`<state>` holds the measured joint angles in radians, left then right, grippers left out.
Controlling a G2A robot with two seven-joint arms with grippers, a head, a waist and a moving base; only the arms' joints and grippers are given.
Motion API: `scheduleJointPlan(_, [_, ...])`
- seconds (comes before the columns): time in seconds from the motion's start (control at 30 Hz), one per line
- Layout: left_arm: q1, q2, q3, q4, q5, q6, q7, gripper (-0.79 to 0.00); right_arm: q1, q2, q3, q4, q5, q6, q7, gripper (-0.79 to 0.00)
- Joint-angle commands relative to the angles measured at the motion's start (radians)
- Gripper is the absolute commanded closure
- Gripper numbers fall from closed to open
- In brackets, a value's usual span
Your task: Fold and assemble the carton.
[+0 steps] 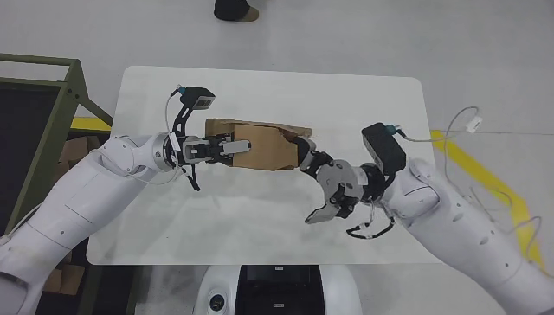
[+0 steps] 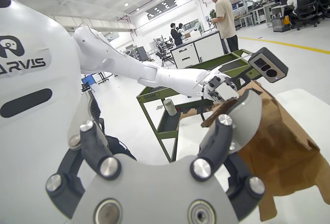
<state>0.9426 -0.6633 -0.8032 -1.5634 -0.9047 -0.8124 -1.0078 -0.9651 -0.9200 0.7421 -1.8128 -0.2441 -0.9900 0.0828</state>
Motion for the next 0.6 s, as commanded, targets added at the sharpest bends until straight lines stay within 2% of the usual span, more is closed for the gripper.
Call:
scheduleJointPlan(0.0, [0.000,0.000,0.000,0.000,0.000,0.000,0.000,0.000,0.006,-0.005,0.000,-0.012,-0.009,0.018,0.025,-0.785])
scheduleJointPlan(0.27, [0.000,0.000,0.000,0.000,0.000,0.000,0.000,0.000,0.029,-0.018,0.007,-0.049,-0.039,0.101,0.122,-0.785])
scheduleJointPlan(0.57, [0.000,0.000,0.000,0.000,0.000,0.000,0.000,0.000,0.035,-0.034,0.019,-0.084,-0.085,0.187,0.172,-0.785])
